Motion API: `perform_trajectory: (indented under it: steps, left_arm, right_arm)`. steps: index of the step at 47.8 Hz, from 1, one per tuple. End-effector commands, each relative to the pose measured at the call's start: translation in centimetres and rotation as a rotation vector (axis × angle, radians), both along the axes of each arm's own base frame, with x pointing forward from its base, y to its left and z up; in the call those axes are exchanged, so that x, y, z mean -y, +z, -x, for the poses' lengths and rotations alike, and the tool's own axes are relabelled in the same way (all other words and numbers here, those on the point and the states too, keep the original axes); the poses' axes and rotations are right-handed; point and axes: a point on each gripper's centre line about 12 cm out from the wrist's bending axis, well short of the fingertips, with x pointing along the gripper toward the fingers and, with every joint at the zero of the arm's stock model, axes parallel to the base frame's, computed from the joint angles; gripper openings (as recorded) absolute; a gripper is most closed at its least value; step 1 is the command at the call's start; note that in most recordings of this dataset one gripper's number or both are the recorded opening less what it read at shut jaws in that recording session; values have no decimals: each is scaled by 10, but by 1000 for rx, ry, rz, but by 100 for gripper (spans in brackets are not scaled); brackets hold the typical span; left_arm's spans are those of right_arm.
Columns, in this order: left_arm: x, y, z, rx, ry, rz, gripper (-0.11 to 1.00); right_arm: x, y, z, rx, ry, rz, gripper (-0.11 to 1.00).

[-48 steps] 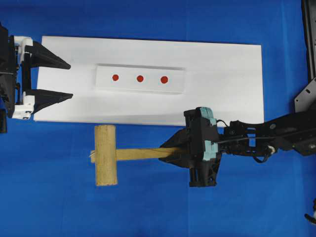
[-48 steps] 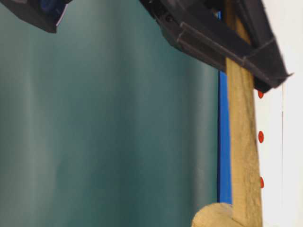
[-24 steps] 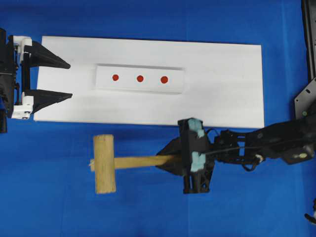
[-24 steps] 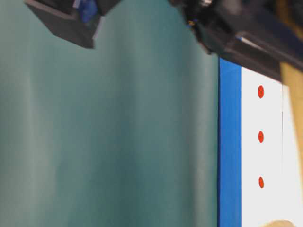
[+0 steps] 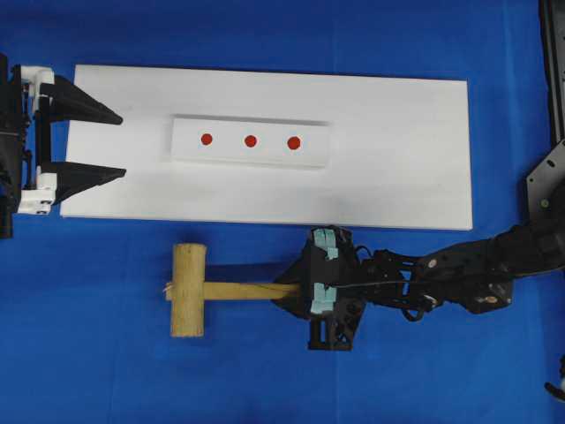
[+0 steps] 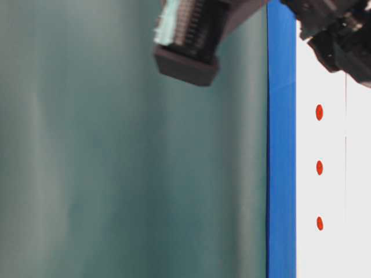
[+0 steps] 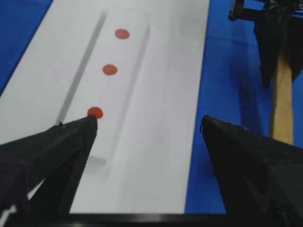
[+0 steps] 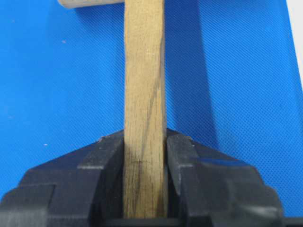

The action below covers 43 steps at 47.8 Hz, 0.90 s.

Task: Hit the mark with a hammer.
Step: 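Lower the mallet onto the table and open the right gripper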

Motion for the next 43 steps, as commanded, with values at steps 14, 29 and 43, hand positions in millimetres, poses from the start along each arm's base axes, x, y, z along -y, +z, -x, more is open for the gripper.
perform_trajectory:
  steps: [14,29,43]
  left_arm:
    - [-2,4,-2,17,6,-3,88]
    - [-2,4,-2,16,8,-5,88]
    - [-2,4,-2,17,9,-3,88]
  right_arm:
    - [-11,9,-5,33,31,7,8]
    - [-10,-2,-3,0,36,12,8]
    - [-11,-2,-3,-1,29,4,49]
